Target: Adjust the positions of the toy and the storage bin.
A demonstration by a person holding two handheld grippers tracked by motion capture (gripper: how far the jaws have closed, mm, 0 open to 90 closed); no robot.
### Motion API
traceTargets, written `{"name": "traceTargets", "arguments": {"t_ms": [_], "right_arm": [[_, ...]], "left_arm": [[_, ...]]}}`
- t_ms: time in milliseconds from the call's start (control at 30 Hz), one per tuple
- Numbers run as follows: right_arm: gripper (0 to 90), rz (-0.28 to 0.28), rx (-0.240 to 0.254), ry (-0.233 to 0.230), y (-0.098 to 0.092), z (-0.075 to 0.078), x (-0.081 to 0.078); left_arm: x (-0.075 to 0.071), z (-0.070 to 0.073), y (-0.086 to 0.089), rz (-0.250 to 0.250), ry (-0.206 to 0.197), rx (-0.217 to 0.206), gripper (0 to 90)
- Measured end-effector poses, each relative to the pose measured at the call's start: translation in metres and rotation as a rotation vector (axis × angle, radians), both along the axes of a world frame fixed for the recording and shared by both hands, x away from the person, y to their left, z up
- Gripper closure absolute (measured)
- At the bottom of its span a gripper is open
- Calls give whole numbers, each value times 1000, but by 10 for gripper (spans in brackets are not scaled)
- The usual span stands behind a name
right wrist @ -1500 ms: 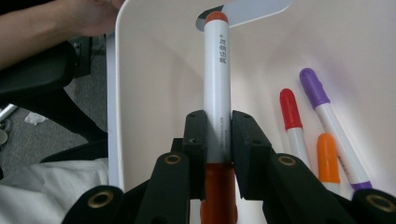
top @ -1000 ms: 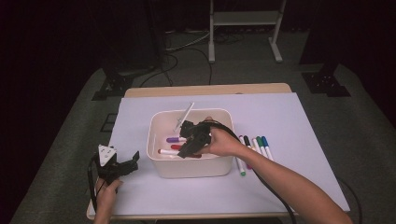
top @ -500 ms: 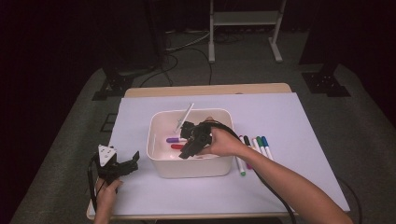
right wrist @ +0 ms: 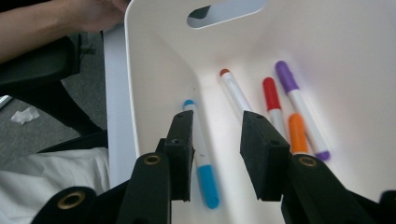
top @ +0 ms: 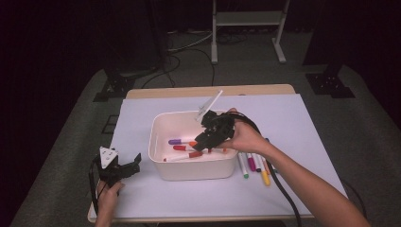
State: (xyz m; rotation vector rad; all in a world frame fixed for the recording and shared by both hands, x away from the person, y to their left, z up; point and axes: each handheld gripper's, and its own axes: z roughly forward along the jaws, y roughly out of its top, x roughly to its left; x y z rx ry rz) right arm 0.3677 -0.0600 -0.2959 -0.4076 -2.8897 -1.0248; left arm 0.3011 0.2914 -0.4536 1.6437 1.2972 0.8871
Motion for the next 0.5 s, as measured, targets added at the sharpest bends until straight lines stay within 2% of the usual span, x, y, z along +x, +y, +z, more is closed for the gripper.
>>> {"name": "traceTargets", "arguments": {"t_ms": [133, 167, 200, 233, 267, 300, 333, 367, 400, 500], "right_arm": [[607, -36, 18, -18, -22, 9, -3], [594, -50, 28, -22, -34, 12, -4], [594, -50, 28, -22, -34, 12, -4], [584, -72, 30, -26, -46, 14, -5], [584, -72, 30, -26, -46, 14, -5], [580, -91, 36, -35, -58, 16, -5], [580, -91, 36, -35, -58, 16, -5], [576, -112, 45, -40, -72, 17, -5], [576, -112, 45, -40, -72, 17, -5], [569, -155, 52, -36, -91, 17, -7]], "left_arm": [[0, 0, 0, 0, -1, 2, 0], [0, 0, 0, 1, -1, 2, 0], [0, 0, 0, 1, -1, 2, 0], [0, 0, 0, 1, -1, 3, 0], [0, 0, 0, 1, -1, 3, 0], [0, 0, 0, 0, 0, 4, 0], [0, 0, 0, 1, 2, 5, 0], [0, 0, 0, 0, 2, 4, 0], [0, 0, 0, 0, 3, 5, 0], [0, 0, 0, 1, 4, 4, 0]]}}
